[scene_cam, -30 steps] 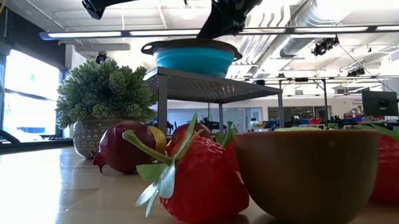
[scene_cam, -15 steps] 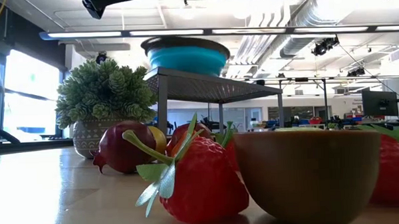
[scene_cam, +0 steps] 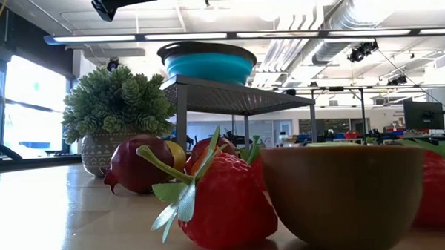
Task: Pick & Place Fruit
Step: Put the strawberry into the blue strainer bowl on the shelf
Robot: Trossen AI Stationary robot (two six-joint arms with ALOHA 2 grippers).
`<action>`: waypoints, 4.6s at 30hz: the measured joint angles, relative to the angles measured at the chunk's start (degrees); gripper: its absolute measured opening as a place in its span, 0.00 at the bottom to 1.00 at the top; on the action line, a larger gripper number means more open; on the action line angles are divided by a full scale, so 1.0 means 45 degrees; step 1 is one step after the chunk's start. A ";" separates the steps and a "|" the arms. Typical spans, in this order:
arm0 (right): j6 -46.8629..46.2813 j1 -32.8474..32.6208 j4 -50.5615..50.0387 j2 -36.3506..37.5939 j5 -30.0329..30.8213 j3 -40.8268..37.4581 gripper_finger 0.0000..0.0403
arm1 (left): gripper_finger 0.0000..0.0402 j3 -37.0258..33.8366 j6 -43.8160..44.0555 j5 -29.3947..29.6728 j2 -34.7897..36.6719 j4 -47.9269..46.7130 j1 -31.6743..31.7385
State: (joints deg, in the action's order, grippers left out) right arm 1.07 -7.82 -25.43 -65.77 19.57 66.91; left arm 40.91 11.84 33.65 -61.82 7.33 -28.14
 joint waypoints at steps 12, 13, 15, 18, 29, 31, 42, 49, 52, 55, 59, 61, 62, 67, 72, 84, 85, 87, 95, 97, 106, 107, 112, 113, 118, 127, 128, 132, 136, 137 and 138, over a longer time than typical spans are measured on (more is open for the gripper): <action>-0.1024 -0.0450 0.4883 0.3496 -0.0774 -0.5448 0.01 | 0.54 0.0000 0.0097 0.0005 0.0005 0.0037 0.0000; -0.1184 -0.0445 0.4845 0.3723 -0.0785 -0.5748 0.01 | 0.54 0.0000 0.0097 0.0005 0.0005 0.0034 0.0000; -0.1331 -0.0445 0.5203 0.4024 -0.0823 -0.6248 0.01 | 0.54 0.0000 0.0097 0.0001 0.0005 0.0030 0.0000; -0.1347 -0.0447 0.5716 0.4464 -0.1307 -0.6981 0.01 | 0.54 0.0000 0.0097 -0.0005 0.0005 0.0029 0.0000; -0.1929 -0.0489 0.8346 0.4696 -0.4087 -0.9140 0.01 | 0.54 0.0000 0.0097 -0.0019 0.0005 -0.0072 0.0000; -0.2592 -0.0613 0.8473 0.4694 -0.4031 -0.9341 0.01 | 0.54 0.0000 0.0097 -0.0021 0.0005 -0.0073 0.0000; -0.3761 -0.2891 0.9380 0.3576 -0.2515 -0.9441 0.01 | 0.54 0.0000 0.1060 -0.0466 0.0005 -0.0108 0.0000; -0.3985 -0.4665 1.1308 0.1661 -0.1205 -0.9441 0.01 | 0.54 0.0000 0.1108 -0.1122 0.0005 -0.0443 0.0000; -0.3994 -0.5256 1.2464 0.0804 -0.0922 -0.9441 0.01 | 0.54 0.0000 0.1112 -0.1122 0.0005 -0.0587 0.0000; -0.3996 -0.5725 1.3516 0.0044 -0.0870 -0.9366 0.01 | 0.54 0.0000 0.1115 -0.1122 0.0005 -0.0670 -0.0002; -0.3961 -0.6410 1.3655 -0.0838 -0.0223 -0.8675 0.01 | 0.54 0.0000 0.1261 -0.1127 0.0005 -0.0675 0.0000; -0.3888 -0.6715 1.3329 -0.1250 -0.0017 -0.8177 0.01 | 0.54 0.0000 0.1425 -0.1127 0.0005 -0.0678 0.0000; -0.3883 -0.6847 1.3026 -0.1443 0.0020 -0.7899 0.01 | 0.54 0.0000 0.1438 -0.1126 0.0005 -0.0680 0.0000; -0.3866 -0.7328 1.1242 -0.2388 0.0097 -0.6496 0.01 | 0.54 0.0000 0.1438 -0.1050 0.0005 -0.0767 0.0000; -0.4447 -0.7717 0.9388 -0.3305 0.0599 -0.5181 0.01 | 0.54 0.0000 0.1479 -0.1020 0.0005 -0.0914 0.0000; -0.4933 -0.8270 0.7404 -0.5203 0.0488 -0.3851 0.01 | 0.54 0.0000 0.1817 -0.1005 0.0005 -0.1014 0.0000; -0.5154 -0.8265 0.7146 -0.5332 0.0302 -0.3851 0.01 | 0.54 0.0000 0.1812 -0.1005 0.0005 -0.1011 0.0000; -0.5576 -0.8237 0.6927 -0.5624 0.0027 -0.3856 0.01 | 0.54 0.0000 0.1812 -0.1001 0.0005 -0.1010 0.0000; -0.7106 -0.7788 0.6546 -0.6769 -0.0178 -0.3856 0.15 | 0.54 0.0000 0.1817 -0.0971 0.0005 -0.1005 0.0000; -0.7229 -0.7713 0.6451 -0.7018 -0.0383 -0.3856 0.24 | 0.54 0.0000 0.1817 -0.0971 0.0005 -0.1001 0.0000; -0.6753 -0.7707 0.6484 -0.7379 -0.0996 -0.3856 0.56 | 0.54 0.0000 0.1817 -0.0976 0.0005 -0.1015 0.0000; -0.6741 -0.7687 0.6487 -0.7379 -0.0963 -0.3856 0.57 | 0.54 0.0000 0.1817 -0.0976 0.0005 -0.1015 0.0000; -0.6603 -0.7596 0.6465 -0.7379 -0.0654 -0.3856 0.55 | 0.54 0.0000 0.1817 -0.0976 0.0005 -0.1055 0.0000; -0.6598 -0.7562 0.6477 -0.7379 -0.0673 -0.3856 0.54 | 0.54 0.0000 0.1817 -0.0976 0.0005 -0.1059 0.0000; -0.6598 -0.7498 0.6507 -0.7379 -0.0705 -0.3856 0.50 | 0.54 0.0000 0.1817 -0.0981 0.0005 -0.1098 0.0000; -0.6627 -0.7503 0.7693 -0.8449 -0.1060 -0.3863 0.48 | 0.54 0.0000 0.1821 -0.0985 0.0005 -0.1094 0.0000; -0.6627 -0.7508 0.7826 -0.8570 -0.1038 -0.3866 0.48 | 0.54 0.0000 0.1821 -0.0986 0.0005 -0.1096 0.0000; -0.6642 -0.7508 0.7922 -0.8622 -0.1060 -0.3865 0.48 | 0.54 0.0000 0.1826 -0.0991 0.0005 -0.1099 0.0000; -0.6642 -0.7508 0.7903 -0.8622 -0.1009 -0.3865 0.48 | 0.54 0.0000 0.1826 -0.0996 0.0005 -0.1160 0.0000; -0.6645 -0.7508 0.7901 -0.8622 -0.1014 -0.3865 0.48 | 0.54 0.0000 0.1826 -0.0996 0.0005 -0.1203 0.0000; -0.6651 -0.7508 0.7893 -0.8622 -0.1012 -0.3865 0.47 | 0.54 0.0000 0.1830 -0.0996 0.0005 -0.1236 0.0000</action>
State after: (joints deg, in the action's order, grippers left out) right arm -28.86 -41.60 10.09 -104.57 15.01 49.52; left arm 40.91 20.07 29.17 -61.80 1.77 -28.14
